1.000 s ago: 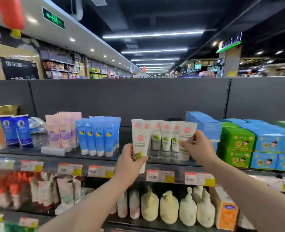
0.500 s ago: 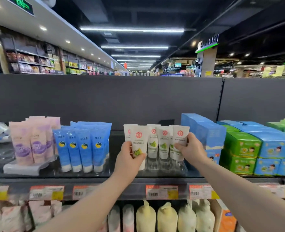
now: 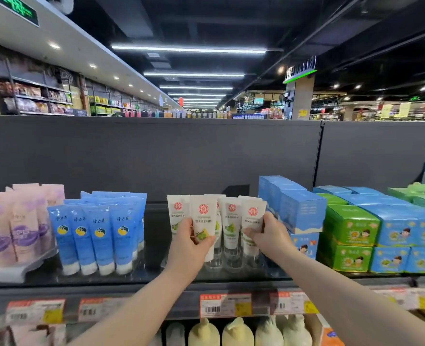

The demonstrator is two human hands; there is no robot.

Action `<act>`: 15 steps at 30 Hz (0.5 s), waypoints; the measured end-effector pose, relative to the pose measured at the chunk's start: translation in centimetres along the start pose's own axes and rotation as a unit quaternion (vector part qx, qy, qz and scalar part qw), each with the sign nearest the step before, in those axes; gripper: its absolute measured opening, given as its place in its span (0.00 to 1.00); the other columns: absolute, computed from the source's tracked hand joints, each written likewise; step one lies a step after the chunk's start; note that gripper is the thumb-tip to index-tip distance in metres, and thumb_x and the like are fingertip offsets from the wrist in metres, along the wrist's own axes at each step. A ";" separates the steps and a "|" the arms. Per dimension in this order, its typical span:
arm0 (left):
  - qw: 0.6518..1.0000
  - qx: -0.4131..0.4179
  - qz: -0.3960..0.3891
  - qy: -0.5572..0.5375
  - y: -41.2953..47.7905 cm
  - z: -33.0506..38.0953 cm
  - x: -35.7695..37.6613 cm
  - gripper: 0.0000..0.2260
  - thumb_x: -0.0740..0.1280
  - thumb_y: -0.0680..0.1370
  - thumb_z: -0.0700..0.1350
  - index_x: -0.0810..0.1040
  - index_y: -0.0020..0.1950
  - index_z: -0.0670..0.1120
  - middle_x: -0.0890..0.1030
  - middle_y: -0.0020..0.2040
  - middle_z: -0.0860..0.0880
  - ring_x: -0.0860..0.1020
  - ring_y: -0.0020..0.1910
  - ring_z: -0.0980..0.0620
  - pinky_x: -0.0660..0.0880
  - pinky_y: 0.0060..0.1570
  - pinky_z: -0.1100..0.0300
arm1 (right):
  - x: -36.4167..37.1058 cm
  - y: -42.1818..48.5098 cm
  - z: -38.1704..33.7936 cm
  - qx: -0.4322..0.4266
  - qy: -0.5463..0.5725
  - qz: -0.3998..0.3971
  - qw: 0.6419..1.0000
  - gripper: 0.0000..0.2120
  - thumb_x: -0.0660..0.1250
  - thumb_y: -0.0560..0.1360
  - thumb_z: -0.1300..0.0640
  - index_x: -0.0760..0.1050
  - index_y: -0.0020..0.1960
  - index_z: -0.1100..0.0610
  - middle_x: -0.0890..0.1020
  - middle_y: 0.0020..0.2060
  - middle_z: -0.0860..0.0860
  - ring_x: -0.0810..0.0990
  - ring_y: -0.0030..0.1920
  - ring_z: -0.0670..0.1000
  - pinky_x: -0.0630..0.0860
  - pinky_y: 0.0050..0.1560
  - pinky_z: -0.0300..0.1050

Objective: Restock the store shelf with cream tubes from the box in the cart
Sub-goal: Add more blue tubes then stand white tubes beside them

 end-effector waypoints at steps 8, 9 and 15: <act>1.000 -0.011 -0.002 0.018 0.3 -0.8 0.7 0.15 0.69 0.75 0.40 0.68 0.57 0.50 0.74 0.58 0.56 0.74 0.57 0.57 0.75 0.45 0.67 | 0.7 0.1 0.5 0.011 -0.040 -0.023 0.999 0.13 0.66 0.76 0.53 0.66 0.55 0.56 0.77 0.56 0.52 0.74 0.52 0.51 0.69 0.48 0.44; 1.000 -0.013 -0.004 0.022 0.3 -0.8 0.8 0.15 0.69 0.75 0.40 0.68 0.57 0.50 0.74 0.58 0.56 0.74 0.57 0.57 0.75 0.44 0.67 | 0.7 0.1 0.5 0.015 -0.038 -0.027 0.999 0.13 0.66 0.77 0.53 0.66 0.55 0.56 0.77 0.56 0.52 0.74 0.53 0.51 0.69 0.48 0.44; 0.999 -0.013 -0.007 0.046 0.6 -0.4 1.3 0.17 0.70 0.74 0.42 0.68 0.59 0.50 0.75 0.57 0.56 0.75 0.50 0.61 0.73 0.40 0.69 | -1.1 0.2 -0.7 0.005 -0.007 0.003 1.000 0.15 0.68 0.75 0.54 0.64 0.55 0.55 0.74 0.49 0.48 0.73 0.49 0.48 0.73 0.48 0.45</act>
Point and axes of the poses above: each hand's wrist, its own y-axis towards the middle knuckle, its own x-axis out of the palm, z = x × y, the point moved 10 cm from there along y, towards the middle knuckle
